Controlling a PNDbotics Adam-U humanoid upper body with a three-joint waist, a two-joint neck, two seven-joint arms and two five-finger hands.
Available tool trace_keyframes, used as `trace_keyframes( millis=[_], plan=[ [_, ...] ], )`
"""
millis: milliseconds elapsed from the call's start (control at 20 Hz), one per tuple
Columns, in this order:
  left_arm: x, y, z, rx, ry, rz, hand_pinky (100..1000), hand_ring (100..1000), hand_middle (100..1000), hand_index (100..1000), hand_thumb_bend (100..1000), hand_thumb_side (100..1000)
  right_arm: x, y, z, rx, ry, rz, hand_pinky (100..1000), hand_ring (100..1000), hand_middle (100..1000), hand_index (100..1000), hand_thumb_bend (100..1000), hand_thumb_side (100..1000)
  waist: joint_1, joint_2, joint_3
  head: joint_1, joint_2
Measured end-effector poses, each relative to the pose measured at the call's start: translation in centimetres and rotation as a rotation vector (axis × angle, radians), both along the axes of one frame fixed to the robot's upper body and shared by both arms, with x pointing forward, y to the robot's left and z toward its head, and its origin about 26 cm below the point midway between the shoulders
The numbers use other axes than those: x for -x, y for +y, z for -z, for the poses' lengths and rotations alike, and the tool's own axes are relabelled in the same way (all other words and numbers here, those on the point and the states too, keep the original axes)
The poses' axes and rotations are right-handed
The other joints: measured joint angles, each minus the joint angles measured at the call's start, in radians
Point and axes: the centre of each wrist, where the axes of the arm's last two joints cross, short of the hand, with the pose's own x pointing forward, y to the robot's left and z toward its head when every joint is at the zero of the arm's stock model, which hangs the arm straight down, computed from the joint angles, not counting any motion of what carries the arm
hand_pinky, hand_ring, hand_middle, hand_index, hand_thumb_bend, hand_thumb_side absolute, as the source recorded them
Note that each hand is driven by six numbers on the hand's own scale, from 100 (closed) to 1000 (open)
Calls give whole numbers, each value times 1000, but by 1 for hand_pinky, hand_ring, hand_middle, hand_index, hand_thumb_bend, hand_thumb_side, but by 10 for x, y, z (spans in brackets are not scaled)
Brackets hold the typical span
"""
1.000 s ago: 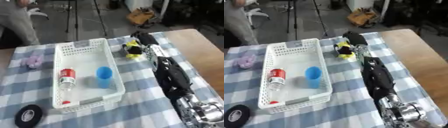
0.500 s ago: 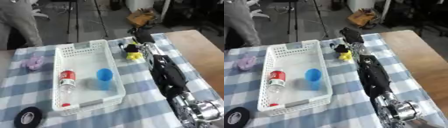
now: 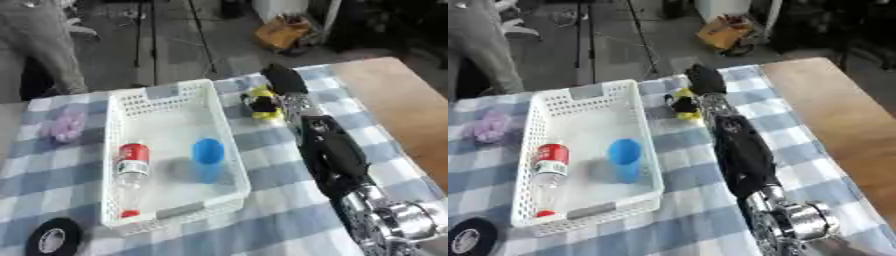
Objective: Pick up objects on the table and place them in the box.
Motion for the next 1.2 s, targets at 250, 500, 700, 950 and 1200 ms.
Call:
trace_keyframes(
  millis=[250, 500, 700, 950, 1200],
  plan=[
    [0, 0, 0, 0, -1, 1, 374, 942, 886, 854, 532, 933, 0, -1, 3, 2, 20, 13, 857, 871, 932, 932, 504, 801, 0, 0, 0, -2, 0],
    [0, 0, 0, -1, -2, 2, 373, 942, 886, 854, 532, 933, 1, -1, 9, -2, 52, 22, 836, 867, 934, 931, 505, 836, 2, 0, 4, -2, -1],
    [0, -1, 0, -2, -1, 6, 373, 942, 887, 854, 531, 933, 2, -2, 15, -5, 81, 34, 829, 866, 941, 931, 504, 859, 2, 1, 5, -5, -8],
    [0, -2, 0, -3, -1, 8, 373, 942, 887, 854, 530, 934, 2, -2, 19, -3, 102, 41, 797, 845, 937, 924, 502, 864, 4, 3, 7, -6, -8],
    [0, -2, 0, -3, -1, 9, 373, 942, 887, 855, 530, 934, 3, -3, 22, -3, 113, 46, 753, 813, 926, 911, 499, 864, 4, 3, 8, -6, -8]
  ],
)
